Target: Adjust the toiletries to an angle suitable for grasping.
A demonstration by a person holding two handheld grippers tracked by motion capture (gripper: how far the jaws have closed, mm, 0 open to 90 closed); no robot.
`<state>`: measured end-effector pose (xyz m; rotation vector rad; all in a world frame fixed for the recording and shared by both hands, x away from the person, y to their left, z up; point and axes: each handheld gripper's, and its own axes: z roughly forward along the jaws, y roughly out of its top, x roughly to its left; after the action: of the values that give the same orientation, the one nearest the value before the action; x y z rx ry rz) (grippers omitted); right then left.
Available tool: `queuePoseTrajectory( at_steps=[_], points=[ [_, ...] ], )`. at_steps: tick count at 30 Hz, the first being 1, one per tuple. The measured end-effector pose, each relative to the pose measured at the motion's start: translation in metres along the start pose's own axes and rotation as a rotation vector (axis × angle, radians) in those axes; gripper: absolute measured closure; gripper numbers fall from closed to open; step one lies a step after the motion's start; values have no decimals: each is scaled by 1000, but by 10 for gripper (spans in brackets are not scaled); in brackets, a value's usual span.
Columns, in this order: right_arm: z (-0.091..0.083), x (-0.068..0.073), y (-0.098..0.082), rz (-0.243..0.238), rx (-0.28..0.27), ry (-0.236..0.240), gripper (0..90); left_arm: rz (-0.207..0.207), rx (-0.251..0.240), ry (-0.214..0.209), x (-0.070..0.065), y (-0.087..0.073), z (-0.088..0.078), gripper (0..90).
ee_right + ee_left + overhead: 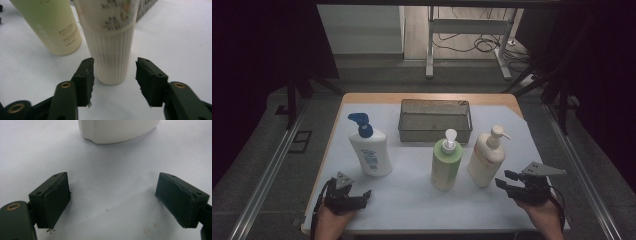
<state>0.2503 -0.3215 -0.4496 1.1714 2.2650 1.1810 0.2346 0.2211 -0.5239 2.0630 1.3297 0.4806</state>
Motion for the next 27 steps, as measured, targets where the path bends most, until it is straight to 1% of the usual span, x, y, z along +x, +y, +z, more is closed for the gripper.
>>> queuePoseTrajectory(
  at_steps=[1,2,4,5,8,10,11,13,23,27],
  points=[
    [-1,2,2,-1,-4,-2,439,0,0,0,0,0,0,119],
    [-1,2,2,-1,-4,-2,439,0,0,0,0,0,0,119],
    [-2,6,7,-2,-14,-13,397,0,0,0,0,0,0,119],
    [-2,6,7,-2,-14,-13,397,0,0,0,0,0,0,119],
    [-2,8,14,7,-30,-22,359,0,0,0,0,0,0,119],
    [-2,9,15,7,-35,-23,355,0,0,0,0,0,0,119],
    [-1,11,19,5,-41,-25,332,-1,0,0,0,0,0,119],
    [0,14,22,3,-45,-29,317,-1,0,0,0,0,0,119],
    [7,20,35,-13,-69,-64,282,-1,0,0,0,0,0,119],
    [9,21,39,-12,-75,-70,275,-1,0,0,0,0,0,119]
  ],
)
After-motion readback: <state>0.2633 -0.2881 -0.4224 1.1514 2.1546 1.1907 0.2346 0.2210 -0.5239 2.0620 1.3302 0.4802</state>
